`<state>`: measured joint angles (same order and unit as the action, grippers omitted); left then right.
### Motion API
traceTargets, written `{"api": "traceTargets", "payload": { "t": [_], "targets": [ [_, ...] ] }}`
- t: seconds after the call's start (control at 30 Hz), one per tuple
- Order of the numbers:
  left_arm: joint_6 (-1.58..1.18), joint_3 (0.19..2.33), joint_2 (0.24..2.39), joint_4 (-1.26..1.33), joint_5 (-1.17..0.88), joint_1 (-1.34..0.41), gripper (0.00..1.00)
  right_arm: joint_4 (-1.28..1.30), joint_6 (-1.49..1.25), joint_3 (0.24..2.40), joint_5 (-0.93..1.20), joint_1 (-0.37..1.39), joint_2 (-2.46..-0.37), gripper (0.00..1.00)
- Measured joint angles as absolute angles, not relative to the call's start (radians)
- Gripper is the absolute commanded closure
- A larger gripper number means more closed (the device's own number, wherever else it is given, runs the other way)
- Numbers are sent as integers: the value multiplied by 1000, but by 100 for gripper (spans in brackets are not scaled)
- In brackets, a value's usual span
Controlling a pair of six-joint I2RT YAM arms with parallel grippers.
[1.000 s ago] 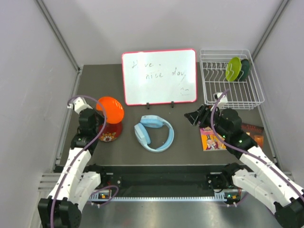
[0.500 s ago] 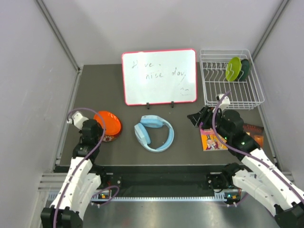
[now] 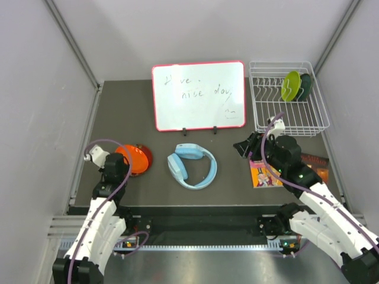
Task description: Unload the plates from the dish rack
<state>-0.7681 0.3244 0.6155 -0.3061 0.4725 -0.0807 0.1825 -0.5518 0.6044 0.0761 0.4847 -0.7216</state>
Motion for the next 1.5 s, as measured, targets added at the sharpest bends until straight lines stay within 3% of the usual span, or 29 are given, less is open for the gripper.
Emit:
{"api": "traceTargets", "payload": {
  "t": [0.07,0.17,0.33,0.57,0.77,0.9,1.07,1.23,1.33,1.5],
  "targets": [
    [-774,324,627,-292,465,-81,75,186,-548,604,76,482,-723,38],
    [-775,324,643,-283,452,-81,42,191,-537,606,75,476,-726,36],
    [-775,321,654,-286,424,-81,18,218,-505,648,50,458,-743,27],
    [-779,321,643,-291,408,-81,6,258,-443,703,-27,428,-741,24],
    [-783,345,643,-327,402,-81,7,299,-379,797,-155,368,-785,16],
    [-759,395,625,-314,314,-81,1,294,-350,879,-249,267,-873,11],
    [-694,438,662,-152,-1,-79,1,215,-356,999,-229,43,-1107,15],
    [-646,497,799,38,-337,-80,1,203,-331,1261,-196,-68,-1451,23],
    [-619,507,848,101,-436,-84,1,210,-289,1497,-175,-94,-1680,29],
    [-592,509,911,146,-497,-99,1,234,-229,1756,-163,-110,-1931,30]
  ]
}}
